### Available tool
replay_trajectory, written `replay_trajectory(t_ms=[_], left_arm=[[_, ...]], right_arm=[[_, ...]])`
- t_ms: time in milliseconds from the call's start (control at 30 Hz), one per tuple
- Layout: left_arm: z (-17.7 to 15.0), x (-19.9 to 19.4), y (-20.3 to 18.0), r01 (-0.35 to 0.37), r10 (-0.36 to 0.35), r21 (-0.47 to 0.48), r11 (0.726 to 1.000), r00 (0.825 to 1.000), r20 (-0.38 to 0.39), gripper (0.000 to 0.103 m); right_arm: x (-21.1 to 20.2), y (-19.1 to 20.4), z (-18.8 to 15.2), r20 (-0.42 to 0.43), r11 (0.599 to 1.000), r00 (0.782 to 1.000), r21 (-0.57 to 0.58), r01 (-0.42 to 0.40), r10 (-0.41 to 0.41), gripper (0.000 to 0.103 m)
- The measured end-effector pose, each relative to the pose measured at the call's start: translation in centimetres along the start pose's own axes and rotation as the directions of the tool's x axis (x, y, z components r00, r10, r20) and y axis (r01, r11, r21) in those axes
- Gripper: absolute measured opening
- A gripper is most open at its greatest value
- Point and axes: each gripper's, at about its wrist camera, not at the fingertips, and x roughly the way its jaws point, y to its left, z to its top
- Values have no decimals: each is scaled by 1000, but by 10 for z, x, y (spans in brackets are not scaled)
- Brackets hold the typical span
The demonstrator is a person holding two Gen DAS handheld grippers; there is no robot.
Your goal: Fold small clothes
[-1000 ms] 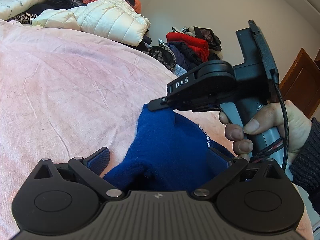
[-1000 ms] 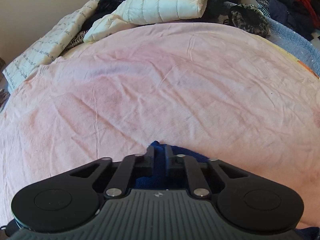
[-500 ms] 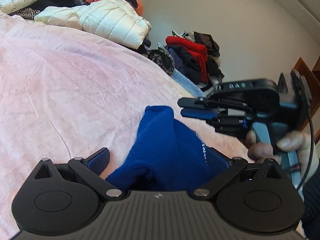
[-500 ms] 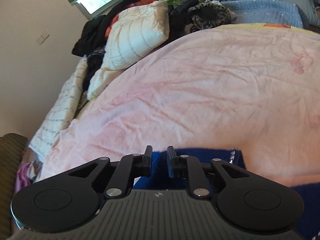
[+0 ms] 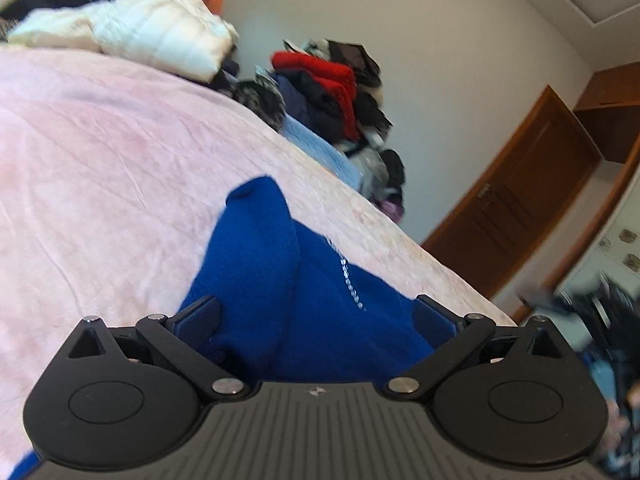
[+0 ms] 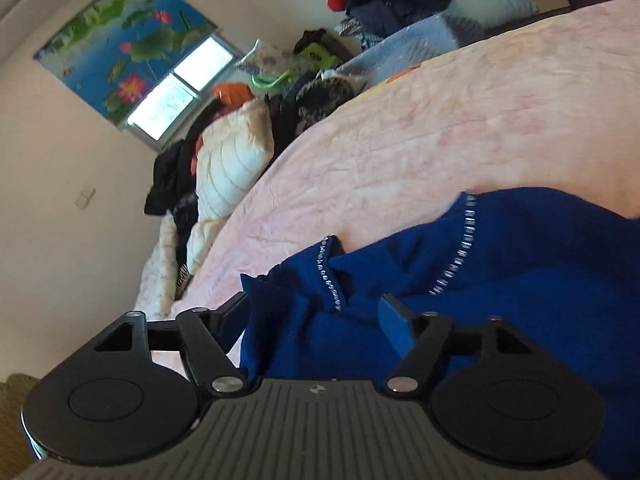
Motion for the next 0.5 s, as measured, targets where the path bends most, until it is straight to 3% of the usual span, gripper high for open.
replay_trajectory(t_ms=[100,200,267,300,367,400,433,467,500], left_arm=[[11,-9,-31,82,-85,115,990,996,23,103],[27,12,-58,28,-23,232,972,999,-25,103],[32,34,-57,-63,88,269,961,993,-80,103],[33,42,-57,-156,191,308,938,978,-86,103],[32,54,-56,-342,393,398,851,918,-49,103],[30,61,-49,-404,470,436,804,881,-51,103],[27,71,-41,-426,519,464,777,850,-90,103],[25,80,-33,-442,559,477,760,819,-132,103],[24,79,-23,-449,555,440,778,819,-147,103]], right_arm=[[-40,-32,-17,7,998,998,24,65,-65,74],[-58,-50,-32,30,983,983,11,181,-181,73],[-80,-60,-35,106,976,970,22,217,-219,71],[-92,-65,-35,149,972,960,37,234,-237,70],[-110,-76,-33,188,962,944,70,263,-272,69],[-116,-84,-34,188,953,935,81,291,-301,69],[-119,-91,-35,175,942,926,91,323,-334,69],[-119,-96,-36,149,934,923,103,341,-353,69],[-116,-103,-39,105,929,926,114,351,-362,69]])
